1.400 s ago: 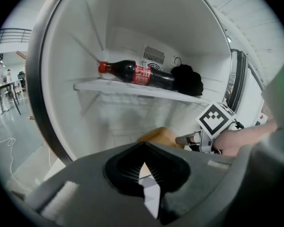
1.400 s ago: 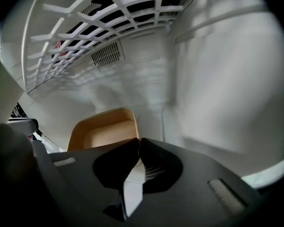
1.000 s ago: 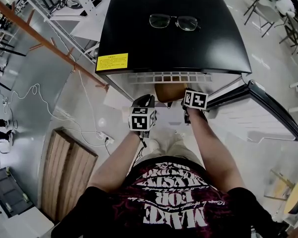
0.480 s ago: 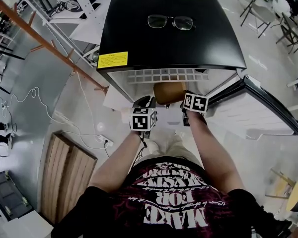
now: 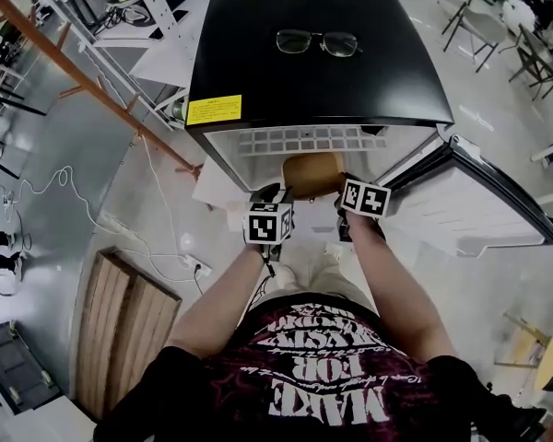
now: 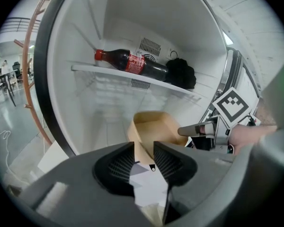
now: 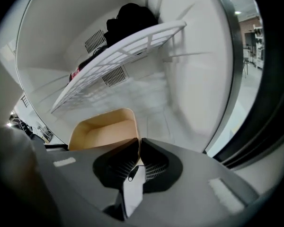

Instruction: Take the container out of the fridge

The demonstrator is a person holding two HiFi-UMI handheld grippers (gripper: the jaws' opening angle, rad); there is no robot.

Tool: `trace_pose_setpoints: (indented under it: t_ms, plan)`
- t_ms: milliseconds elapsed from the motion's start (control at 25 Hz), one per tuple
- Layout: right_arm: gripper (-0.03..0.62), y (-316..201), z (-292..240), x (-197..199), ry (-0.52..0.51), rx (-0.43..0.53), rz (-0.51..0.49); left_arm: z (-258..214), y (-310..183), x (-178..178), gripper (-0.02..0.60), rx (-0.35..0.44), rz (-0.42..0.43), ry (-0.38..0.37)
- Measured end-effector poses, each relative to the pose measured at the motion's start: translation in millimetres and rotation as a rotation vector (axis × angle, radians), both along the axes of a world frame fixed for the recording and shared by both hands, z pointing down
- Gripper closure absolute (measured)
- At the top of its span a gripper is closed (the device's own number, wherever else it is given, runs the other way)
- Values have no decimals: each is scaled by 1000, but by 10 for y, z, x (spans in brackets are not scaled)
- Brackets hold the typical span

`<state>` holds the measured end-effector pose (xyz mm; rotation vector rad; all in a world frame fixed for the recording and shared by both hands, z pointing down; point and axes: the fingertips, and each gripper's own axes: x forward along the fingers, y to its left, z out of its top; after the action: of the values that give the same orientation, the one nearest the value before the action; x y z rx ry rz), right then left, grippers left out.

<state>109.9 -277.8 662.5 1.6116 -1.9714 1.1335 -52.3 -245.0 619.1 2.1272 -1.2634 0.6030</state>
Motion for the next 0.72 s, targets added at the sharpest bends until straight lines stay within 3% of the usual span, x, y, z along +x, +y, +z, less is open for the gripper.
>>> trace_pose_setpoints:
  t_ms: [400,720]
  plan:
    - [549,248,-382,-115,-6,89,-35,-117,66,-17,460,31,12,16]
    - [538,487,-705,-213,0,168,-112,-346,170,-83,494,95,15,-29]
